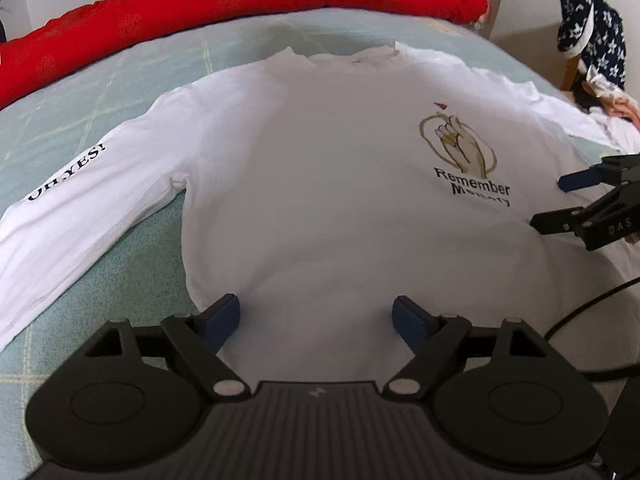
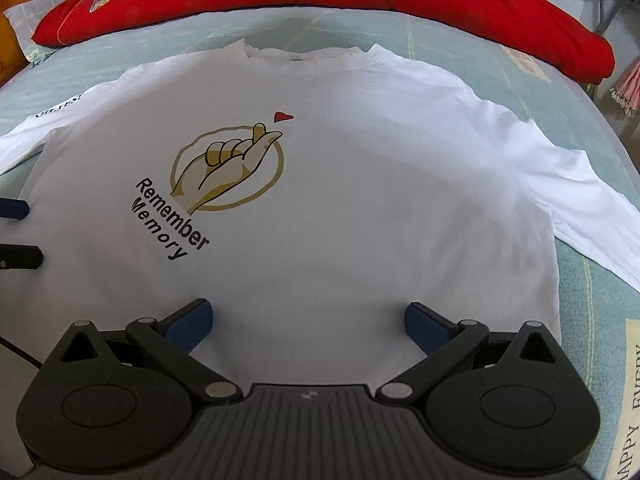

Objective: Fold clothes

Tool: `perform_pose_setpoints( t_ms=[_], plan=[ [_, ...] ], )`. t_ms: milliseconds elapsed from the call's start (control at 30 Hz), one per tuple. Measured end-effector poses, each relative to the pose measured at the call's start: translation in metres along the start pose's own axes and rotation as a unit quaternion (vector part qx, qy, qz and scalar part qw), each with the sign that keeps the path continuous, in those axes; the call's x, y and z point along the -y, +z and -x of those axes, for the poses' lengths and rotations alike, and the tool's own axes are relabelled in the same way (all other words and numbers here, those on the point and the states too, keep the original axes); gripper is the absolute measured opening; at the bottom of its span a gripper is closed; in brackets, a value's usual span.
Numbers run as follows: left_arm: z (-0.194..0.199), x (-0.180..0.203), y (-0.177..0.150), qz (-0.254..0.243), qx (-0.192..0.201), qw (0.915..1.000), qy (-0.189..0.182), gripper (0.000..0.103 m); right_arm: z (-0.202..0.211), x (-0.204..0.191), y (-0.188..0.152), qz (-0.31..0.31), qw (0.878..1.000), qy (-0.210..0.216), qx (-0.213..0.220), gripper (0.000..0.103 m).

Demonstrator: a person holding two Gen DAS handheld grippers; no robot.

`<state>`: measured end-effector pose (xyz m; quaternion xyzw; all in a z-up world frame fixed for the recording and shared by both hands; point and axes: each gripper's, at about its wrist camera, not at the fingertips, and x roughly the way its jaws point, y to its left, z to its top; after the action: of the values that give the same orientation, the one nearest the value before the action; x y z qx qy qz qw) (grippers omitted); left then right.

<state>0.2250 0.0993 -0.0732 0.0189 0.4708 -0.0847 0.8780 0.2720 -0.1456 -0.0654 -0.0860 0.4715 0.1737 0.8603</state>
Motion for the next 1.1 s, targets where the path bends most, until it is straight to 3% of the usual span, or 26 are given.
perform_pose_setpoints(
  t_ms=[267, 633, 933, 1100],
  plan=[
    [-0.001, 0.006, 0.000, 0.007, -0.008, 0.9998, 0.018, 0.084, 0.000, 0.000, 0.000, 0.002, 1.000, 0.000, -0.001, 0.103],
    [-0.006, 0.002, 0.008, -0.008, -0.033, 0.9994, 0.002, 0.087, 0.002, 0.000, -0.004, 0.008, 1.000, 0.004, 0.013, 0.103],
    [-0.011, 0.015, 0.013, -0.004, -0.044, 0.9983, 0.038, 0.090, 0.005, 0.007, -0.009, 0.035, 0.998, 0.035, 0.026, 0.103],
    [-0.015, 0.014, 0.022, -0.005, -0.069, 0.9970, 0.033, 0.090, 0.007, 0.008, -0.013, 0.037, 0.998, 0.036, 0.038, 0.103]
  ],
)
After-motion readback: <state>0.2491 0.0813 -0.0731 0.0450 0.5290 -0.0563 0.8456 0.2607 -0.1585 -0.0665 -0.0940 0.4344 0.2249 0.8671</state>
